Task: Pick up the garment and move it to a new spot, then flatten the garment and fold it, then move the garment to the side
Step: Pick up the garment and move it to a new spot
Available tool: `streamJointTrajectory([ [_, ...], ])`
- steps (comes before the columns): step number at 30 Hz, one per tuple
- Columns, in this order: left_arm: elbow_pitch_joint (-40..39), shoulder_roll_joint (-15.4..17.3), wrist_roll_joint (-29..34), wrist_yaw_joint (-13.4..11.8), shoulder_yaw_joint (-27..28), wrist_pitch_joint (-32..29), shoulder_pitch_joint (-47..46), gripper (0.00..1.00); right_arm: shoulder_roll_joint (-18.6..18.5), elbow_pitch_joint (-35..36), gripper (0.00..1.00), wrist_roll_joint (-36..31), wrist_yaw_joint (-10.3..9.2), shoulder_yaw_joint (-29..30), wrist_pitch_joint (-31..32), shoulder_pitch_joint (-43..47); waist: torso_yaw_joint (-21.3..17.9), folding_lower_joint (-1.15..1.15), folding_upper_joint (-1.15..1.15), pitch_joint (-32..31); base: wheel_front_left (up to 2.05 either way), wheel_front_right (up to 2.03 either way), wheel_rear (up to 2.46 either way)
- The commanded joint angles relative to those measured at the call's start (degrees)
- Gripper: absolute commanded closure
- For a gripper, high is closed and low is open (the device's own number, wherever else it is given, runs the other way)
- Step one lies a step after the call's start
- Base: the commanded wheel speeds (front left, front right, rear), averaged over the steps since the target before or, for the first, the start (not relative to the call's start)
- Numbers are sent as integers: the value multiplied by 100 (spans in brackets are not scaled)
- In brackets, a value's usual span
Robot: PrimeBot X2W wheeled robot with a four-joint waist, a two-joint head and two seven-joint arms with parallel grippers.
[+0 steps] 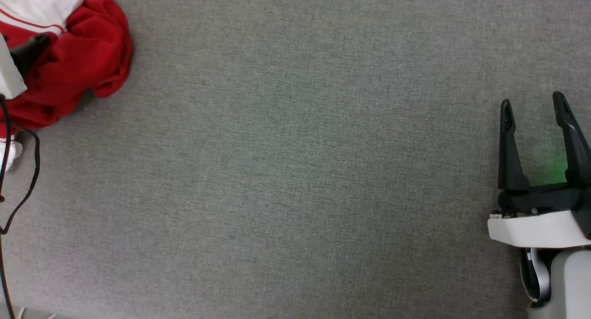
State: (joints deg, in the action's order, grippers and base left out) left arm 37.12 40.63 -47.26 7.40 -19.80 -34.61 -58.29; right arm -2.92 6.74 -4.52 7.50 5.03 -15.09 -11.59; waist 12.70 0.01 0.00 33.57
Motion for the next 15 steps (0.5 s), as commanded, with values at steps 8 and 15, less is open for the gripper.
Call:
streamJointTrajectory([
  [8,125,22,-591,1,-968,-1005,213,0,8,-106,0,-21,-2,6,-10,-164,-131,-1,0,276,0,0,0],
  [15,271,240,-447,0,-1677,-403,-12,100,8,-201,0,89,-3,10,-8,-144,-158,-1,0,87,0,0,0],
])
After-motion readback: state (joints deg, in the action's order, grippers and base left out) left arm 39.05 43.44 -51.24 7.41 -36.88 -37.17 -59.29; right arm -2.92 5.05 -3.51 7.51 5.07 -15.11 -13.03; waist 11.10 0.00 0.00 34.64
